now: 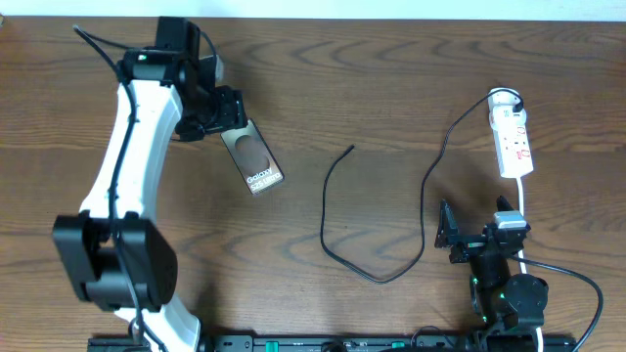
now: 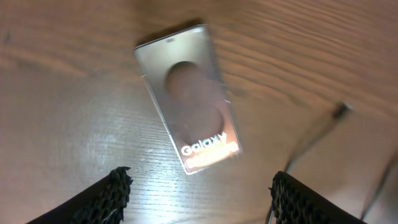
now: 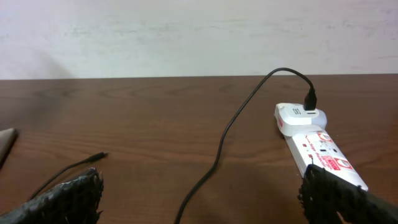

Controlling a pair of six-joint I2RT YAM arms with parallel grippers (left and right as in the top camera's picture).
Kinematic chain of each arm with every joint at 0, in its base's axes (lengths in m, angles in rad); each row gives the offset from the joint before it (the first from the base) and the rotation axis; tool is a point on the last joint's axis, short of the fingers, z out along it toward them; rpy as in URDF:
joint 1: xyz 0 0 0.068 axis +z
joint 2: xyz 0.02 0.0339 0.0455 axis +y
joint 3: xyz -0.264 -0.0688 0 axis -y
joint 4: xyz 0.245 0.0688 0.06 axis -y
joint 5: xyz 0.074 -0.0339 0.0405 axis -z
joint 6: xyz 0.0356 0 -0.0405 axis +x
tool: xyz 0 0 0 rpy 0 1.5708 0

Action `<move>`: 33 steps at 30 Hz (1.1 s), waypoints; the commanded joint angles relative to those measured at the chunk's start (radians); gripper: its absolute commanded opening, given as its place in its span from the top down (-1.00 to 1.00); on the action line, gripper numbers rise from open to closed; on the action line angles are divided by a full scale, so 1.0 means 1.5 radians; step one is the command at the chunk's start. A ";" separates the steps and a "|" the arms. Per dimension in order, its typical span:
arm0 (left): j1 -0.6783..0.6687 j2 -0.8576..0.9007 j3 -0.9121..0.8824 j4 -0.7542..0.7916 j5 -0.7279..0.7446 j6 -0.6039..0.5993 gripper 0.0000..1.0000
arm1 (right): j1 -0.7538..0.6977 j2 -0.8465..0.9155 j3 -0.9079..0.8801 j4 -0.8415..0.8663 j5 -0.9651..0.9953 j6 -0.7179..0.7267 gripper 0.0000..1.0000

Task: Plug charger to phone and switch on socket
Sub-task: 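Reach the left gripper down over the Galaxy phone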

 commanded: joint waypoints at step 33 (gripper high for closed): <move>-0.082 0.197 -0.021 0.094 -0.162 -0.192 0.85 | -0.001 -0.002 -0.001 -0.003 -0.004 -0.001 -0.99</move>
